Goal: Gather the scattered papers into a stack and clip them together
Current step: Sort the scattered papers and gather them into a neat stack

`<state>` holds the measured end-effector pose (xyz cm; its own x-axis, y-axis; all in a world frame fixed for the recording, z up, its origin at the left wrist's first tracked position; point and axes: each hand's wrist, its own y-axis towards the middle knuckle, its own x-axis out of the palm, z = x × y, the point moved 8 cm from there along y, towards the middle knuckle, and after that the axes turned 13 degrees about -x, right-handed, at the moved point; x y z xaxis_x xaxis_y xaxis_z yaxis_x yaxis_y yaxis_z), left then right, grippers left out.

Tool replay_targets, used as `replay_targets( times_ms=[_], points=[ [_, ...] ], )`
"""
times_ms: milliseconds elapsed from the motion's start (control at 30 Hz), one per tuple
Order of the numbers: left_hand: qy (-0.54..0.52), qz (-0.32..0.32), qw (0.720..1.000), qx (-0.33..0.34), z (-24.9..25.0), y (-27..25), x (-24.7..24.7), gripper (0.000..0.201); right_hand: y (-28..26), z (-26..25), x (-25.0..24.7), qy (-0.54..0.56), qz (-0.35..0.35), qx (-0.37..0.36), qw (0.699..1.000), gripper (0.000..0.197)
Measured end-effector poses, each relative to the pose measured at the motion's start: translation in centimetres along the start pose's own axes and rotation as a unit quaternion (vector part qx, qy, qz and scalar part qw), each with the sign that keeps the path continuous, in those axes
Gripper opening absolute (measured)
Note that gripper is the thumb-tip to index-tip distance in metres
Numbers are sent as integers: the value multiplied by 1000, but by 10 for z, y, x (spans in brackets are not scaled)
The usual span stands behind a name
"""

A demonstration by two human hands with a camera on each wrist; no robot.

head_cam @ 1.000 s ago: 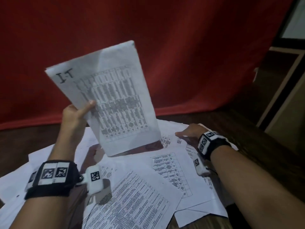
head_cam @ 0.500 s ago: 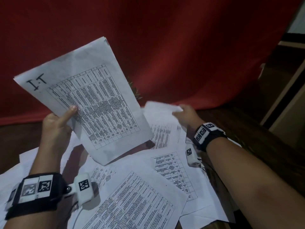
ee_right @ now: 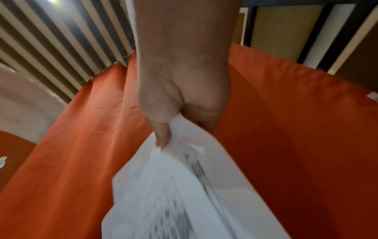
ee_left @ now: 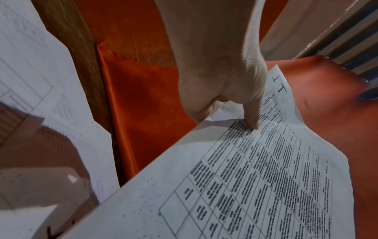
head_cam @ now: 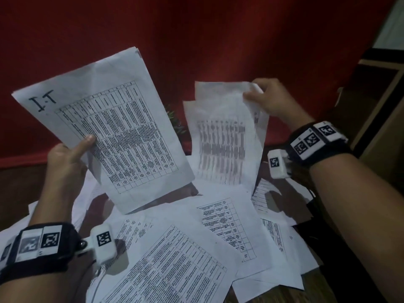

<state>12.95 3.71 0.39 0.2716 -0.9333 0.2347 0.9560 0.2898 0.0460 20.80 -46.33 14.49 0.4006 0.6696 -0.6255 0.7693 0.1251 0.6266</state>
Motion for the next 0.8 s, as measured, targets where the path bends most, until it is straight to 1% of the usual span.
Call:
replay_targets(
  times_ms=[67, 100, 200, 333, 367, 467, 500, 533, 600, 633, 667, 700, 733, 800],
  points=[
    [2, -7, 1000, 1, 2, 0, 3, 21, -4, -2, -18, 29, 67, 4, 997, 9],
    [3, -9, 1000, 2, 2, 0, 4, 21, -6, -2, -22, 32, 79, 7, 996, 8],
    [10, -18, 1000, 5, 5, 1, 11, 14, -11, -8, -26, 53, 68, 4, 996, 15],
    [29, -32, 999, 12, 10, 6, 28, 14, -12, -27, -41, 98, 106, -13, 989, 20],
    [39, -27, 999, 16, 13, 7, 31, 14, -12, -34, -45, 110, 109, -21, 988, 20],
    [100, 19, 994, 45, 27, 6, 42, 19, -11, -55, -53, 122, 97, -41, 987, 20],
    [121, 36, 990, 62, 33, 3, 46, 23, -10, -61, -57, 121, 98, -43, 987, 18],
    [144, 57, 985, 80, 39, 1, 49, 31, -10, -67, -62, 122, 101, -45, 986, 14],
    [192, 99, 968, 125, 51, -6, 52, 61, -11, -76, -74, 133, 111, -51, 984, 10],
    [210, 97, 962, 145, 56, -11, 57, 77, -11, -79, -80, 144, 115, -52, 981, 12],
    [227, 76, 957, 162, 59, -15, 66, 89, -12, -81, -83, 158, 117, -52, 979, 16],
    [240, 42, 954, 174, 59, -19, 77, 93, -12, -83, -85, 172, 116, -52, 977, 22],
    [247, 6, 952, 182, 58, -21, 88, 91, -12, -85, -84, 185, 115, -51, 975, 25],
    [257, -42, 949, 180, 52, -24, 105, 79, -12, -87, -78, 212, 115, -44, 969, 22]
  ],
)
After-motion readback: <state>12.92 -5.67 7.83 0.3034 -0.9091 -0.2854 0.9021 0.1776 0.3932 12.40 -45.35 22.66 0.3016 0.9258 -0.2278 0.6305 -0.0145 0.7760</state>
